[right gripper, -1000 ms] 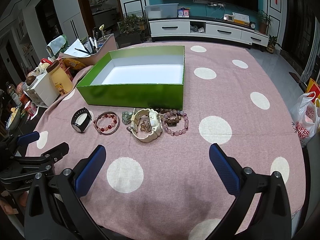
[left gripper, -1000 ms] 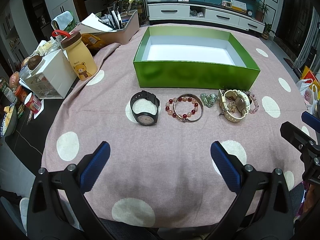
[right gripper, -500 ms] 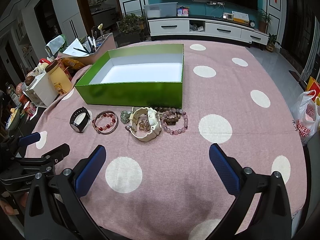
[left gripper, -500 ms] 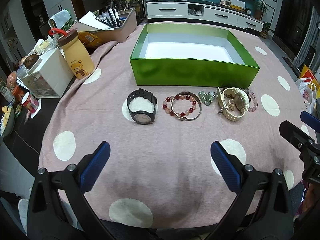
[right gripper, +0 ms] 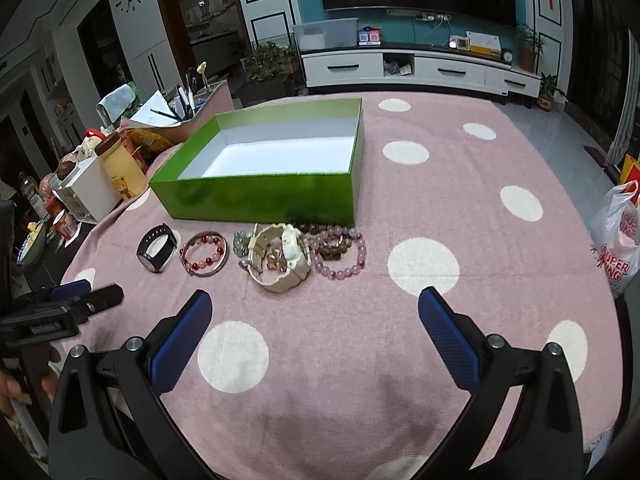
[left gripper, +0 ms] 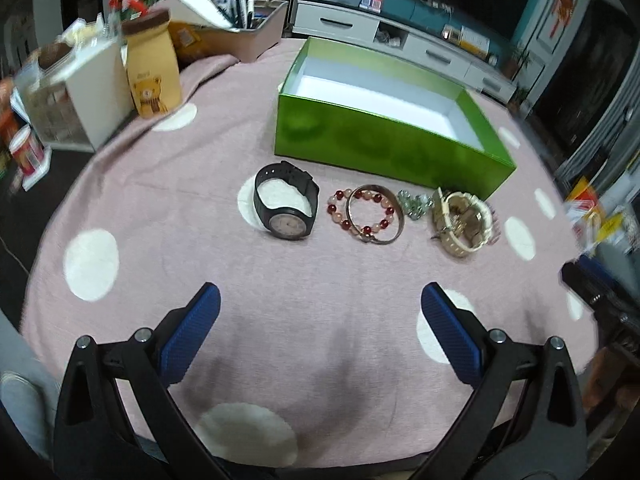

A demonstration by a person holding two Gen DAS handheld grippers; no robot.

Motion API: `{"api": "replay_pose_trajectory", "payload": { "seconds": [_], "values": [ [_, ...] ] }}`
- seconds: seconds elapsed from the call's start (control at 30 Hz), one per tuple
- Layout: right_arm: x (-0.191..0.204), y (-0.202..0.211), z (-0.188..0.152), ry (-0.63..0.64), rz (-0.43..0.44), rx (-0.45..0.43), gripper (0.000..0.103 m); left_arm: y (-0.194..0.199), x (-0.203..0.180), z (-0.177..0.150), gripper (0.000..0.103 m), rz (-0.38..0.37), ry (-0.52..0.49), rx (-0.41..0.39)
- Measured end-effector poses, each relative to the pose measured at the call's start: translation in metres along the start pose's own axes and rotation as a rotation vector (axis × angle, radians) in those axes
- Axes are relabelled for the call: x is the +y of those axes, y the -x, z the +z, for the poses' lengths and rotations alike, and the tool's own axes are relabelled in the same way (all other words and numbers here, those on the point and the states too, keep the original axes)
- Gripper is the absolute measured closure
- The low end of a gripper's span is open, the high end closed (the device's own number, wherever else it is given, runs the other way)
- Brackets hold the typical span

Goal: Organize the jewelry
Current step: 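Grasp the black wristwatch with the left tool while the right tool grasps the silver bangle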

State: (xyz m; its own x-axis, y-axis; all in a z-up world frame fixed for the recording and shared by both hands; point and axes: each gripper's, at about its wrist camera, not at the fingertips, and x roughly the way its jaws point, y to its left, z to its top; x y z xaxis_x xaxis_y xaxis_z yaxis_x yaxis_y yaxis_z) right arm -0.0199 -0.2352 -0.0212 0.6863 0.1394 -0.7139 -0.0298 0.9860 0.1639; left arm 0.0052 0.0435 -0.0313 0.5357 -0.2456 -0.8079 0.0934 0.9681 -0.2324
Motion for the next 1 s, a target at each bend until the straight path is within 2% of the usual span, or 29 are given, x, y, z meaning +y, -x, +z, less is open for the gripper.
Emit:
{"api": "replay_pose_trajectory", "payload": {
  "seconds": [0.07, 0.17, 0.23, 0.33, 0.43, 0.63, 0.8, 0.97, 1.0],
  "values": [
    [0.001, -0.006, -0.003, 0.003, 0.003, 0.013, 0.001, 0.000, 0.008, -0.002, 0.002, -0.038, 0.033, -0.018],
    [0.004, -0.014, -0.006, 0.010, 0.032, 0.025, 0.003, -0.003, 0.012, -0.002, 0.002, -0.039, 0.030, -0.040],
    [0.008, -0.018, -0.008, 0.019, 0.048, 0.029, 0.010, -0.005, 0.016, -0.001, 0.002, -0.057, 0.050, -0.042],
    [0.013, -0.024, -0.009, 0.028, 0.085, 0.040, 0.017, -0.013, 0.021, 0.003, 0.002, -0.015, 0.059, -0.028],
    [0.020, -0.031, -0.011, 0.042, 0.128, 0.052, 0.024, -0.019, 0.026, 0.004, 0.002, -0.018, 0.064, -0.021],
    [0.036, -0.048, -0.010, 0.038, 0.256, 0.100, 0.039, -0.028, 0.037, 0.015, 0.003, -0.020, 0.105, -0.023],
    [0.053, -0.067, -0.003, 0.041, 0.320, 0.128, 0.048, -0.032, 0.043, 0.030, 0.016, -0.004, 0.107, -0.048],
    [0.068, -0.096, 0.004, 0.038, 0.317, 0.165, 0.058, -0.044, 0.047, 0.044, 0.026, 0.011, 0.092, -0.052],
    [0.071, -0.101, 0.006, 0.038, 0.317, 0.171, 0.060, -0.046, 0.047, 0.045, 0.031, 0.013, 0.091, -0.049]
  ]
}}
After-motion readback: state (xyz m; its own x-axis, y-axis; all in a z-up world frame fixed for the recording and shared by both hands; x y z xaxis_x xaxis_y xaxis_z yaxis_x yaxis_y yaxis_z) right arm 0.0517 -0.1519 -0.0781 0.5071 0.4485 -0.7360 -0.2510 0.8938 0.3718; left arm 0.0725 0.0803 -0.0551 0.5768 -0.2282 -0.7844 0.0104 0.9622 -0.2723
